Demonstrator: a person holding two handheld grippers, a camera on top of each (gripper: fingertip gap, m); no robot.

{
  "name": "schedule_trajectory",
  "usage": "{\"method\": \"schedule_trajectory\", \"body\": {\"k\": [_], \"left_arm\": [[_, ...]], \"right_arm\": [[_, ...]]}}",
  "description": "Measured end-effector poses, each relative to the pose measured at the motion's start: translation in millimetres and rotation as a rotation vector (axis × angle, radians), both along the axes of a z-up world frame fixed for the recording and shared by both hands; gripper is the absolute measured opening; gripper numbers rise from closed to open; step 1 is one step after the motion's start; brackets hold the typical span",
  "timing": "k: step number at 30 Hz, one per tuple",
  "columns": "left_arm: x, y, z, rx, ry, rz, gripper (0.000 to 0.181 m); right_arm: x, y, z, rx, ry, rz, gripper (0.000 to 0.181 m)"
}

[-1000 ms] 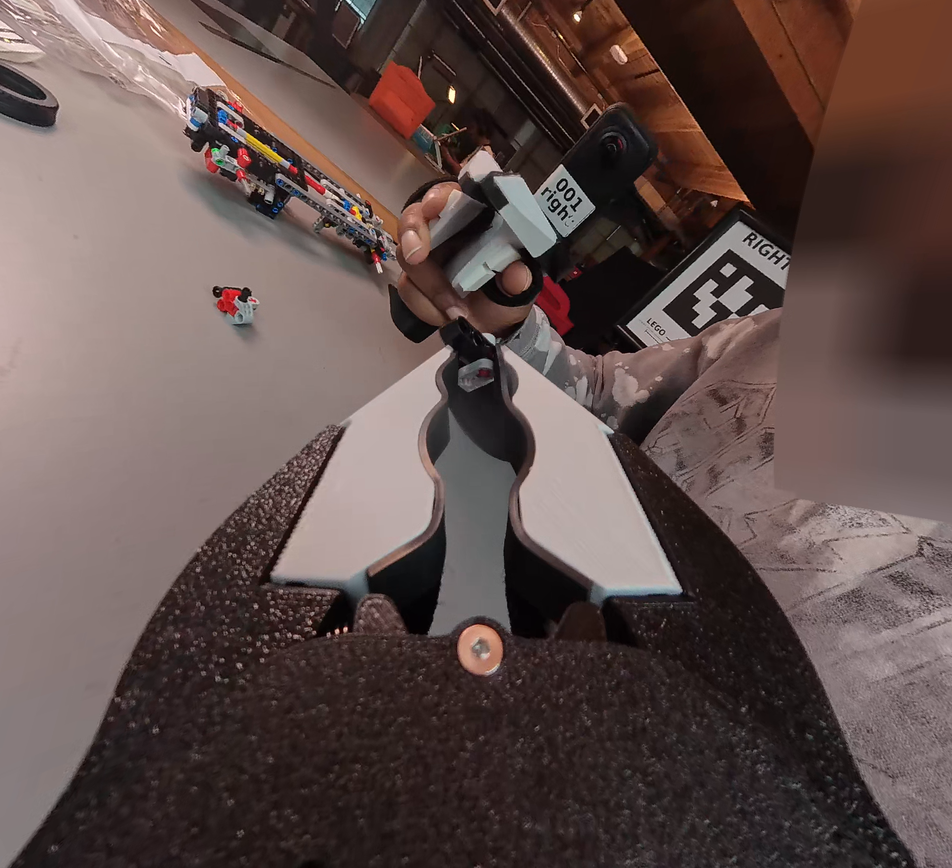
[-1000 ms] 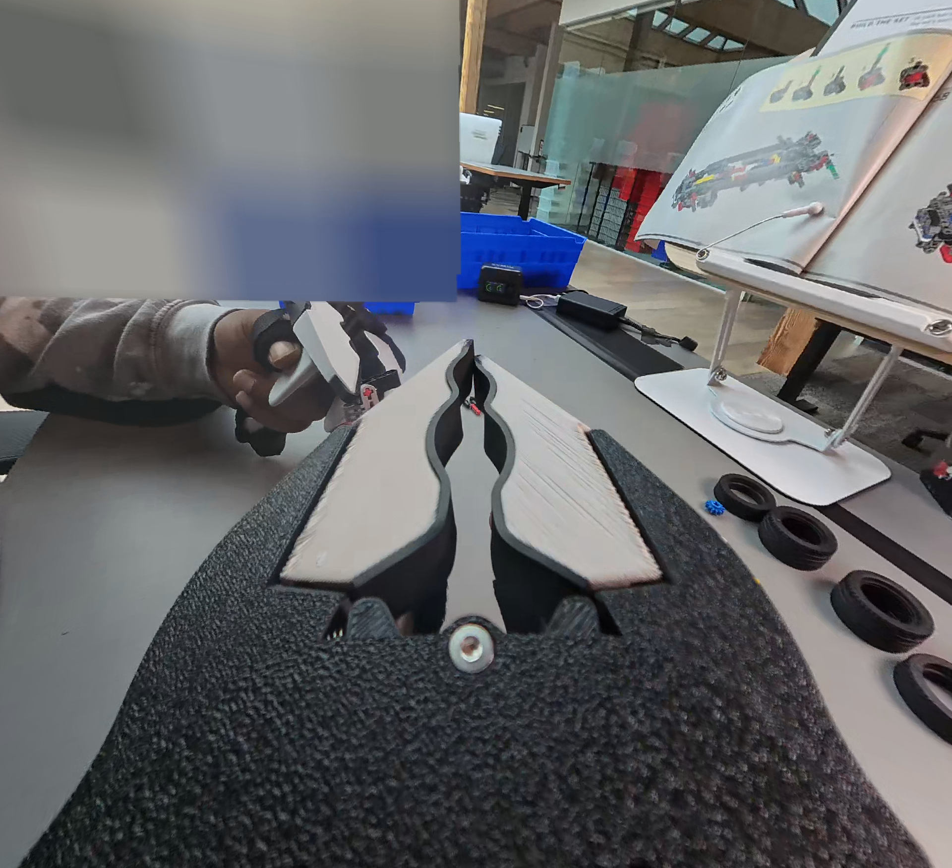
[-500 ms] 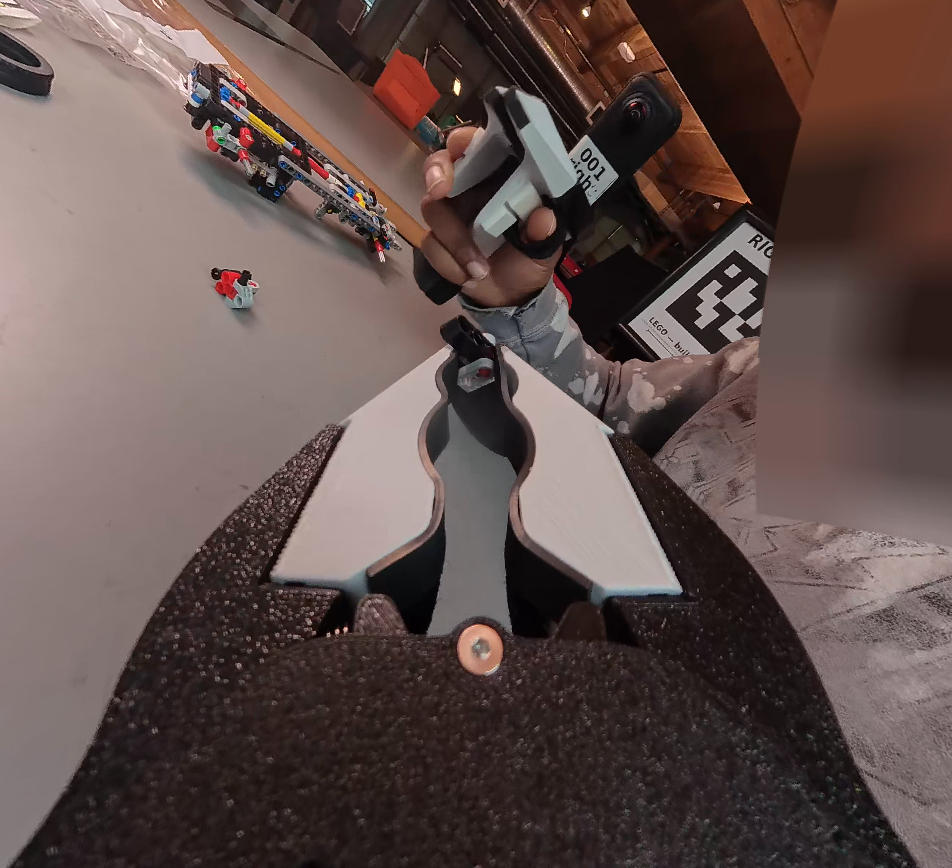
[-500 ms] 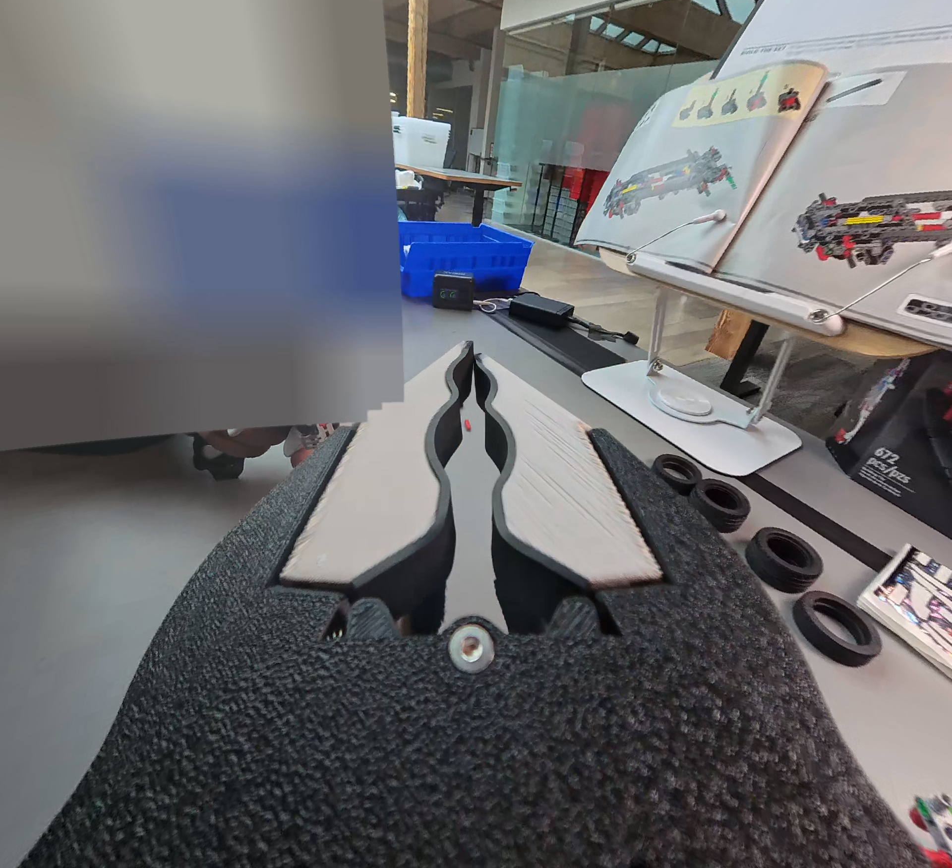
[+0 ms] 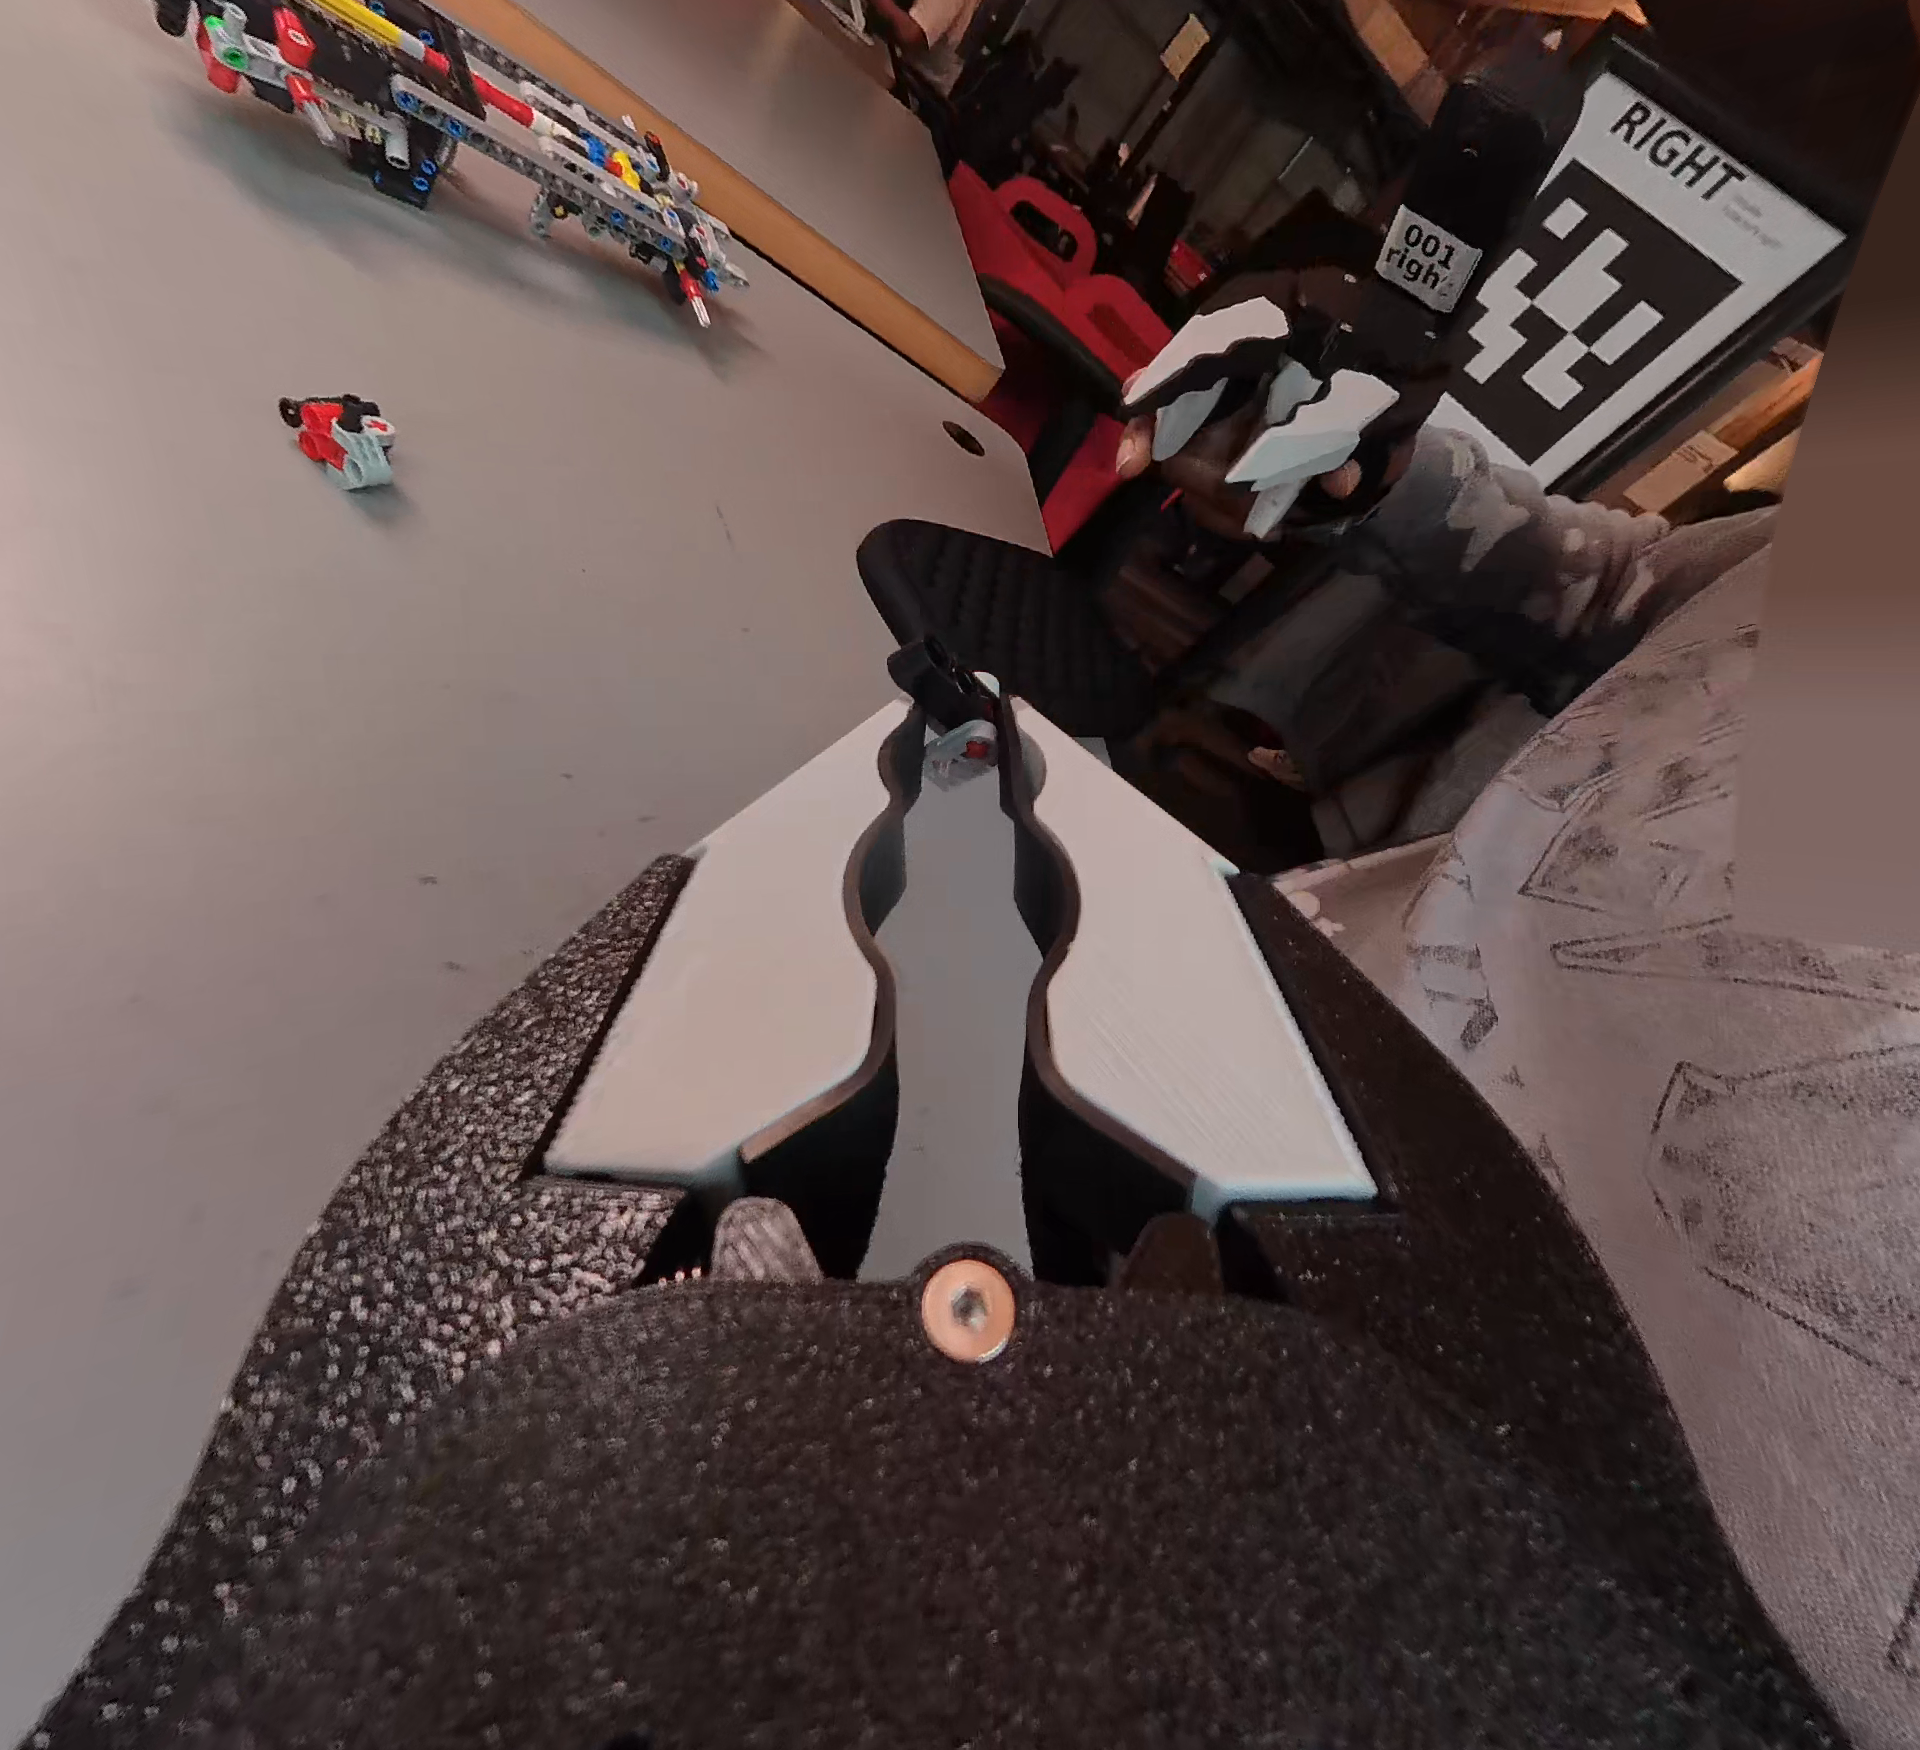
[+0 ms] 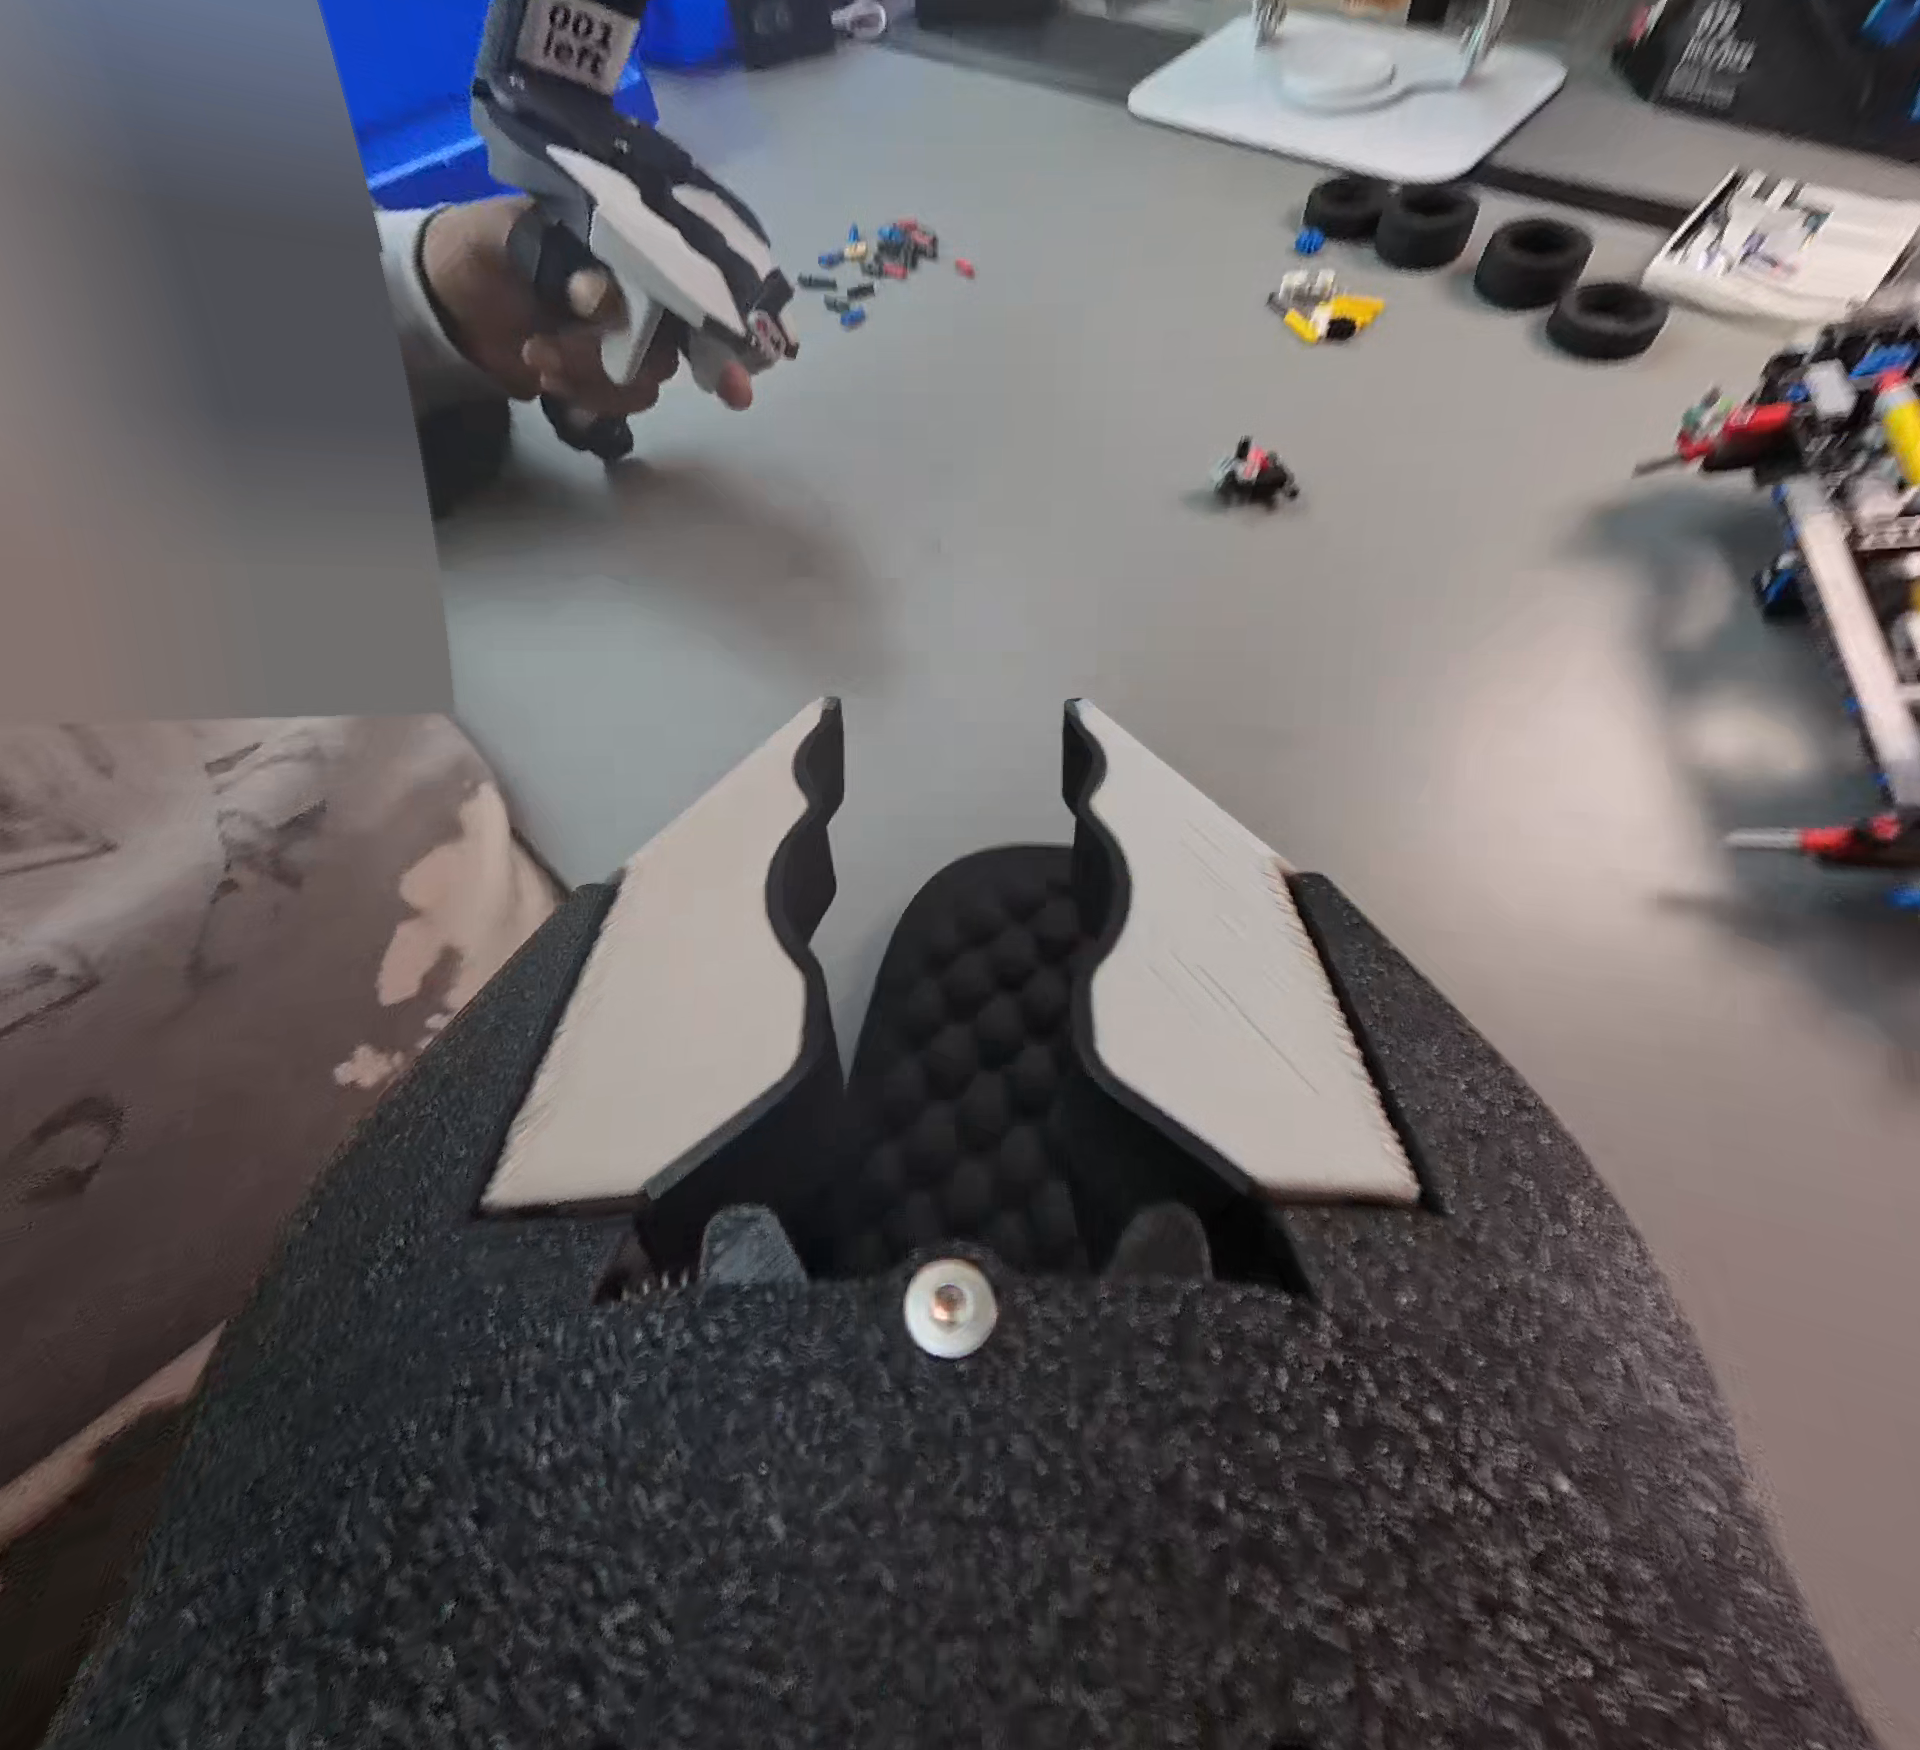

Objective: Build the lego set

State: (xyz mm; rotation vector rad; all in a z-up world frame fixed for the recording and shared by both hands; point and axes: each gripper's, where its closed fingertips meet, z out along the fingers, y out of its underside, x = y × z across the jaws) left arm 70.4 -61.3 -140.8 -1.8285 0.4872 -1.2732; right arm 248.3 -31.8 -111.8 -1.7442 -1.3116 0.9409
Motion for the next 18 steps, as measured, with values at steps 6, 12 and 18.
{"method": "schedule_trajectory", "body": {"k": [6, 12, 18], "left_arm": [[7, -11, 1, 0.015, -0.002, -0.113, 0.013], [5, -23, 12, 0.084, -0.058, -0.149, 0.013], [9, -36, 13, 0.141, -0.041, -0.167, 0.013]], "right_arm": [[36, -77, -23, -0.121, -0.130, 0.033, 0.000], [71, -120, -135, -0.239, -0.530, -0.210, 0.012], [72, -104, -183, -0.238, -0.615, -0.523, 0.020]]}}
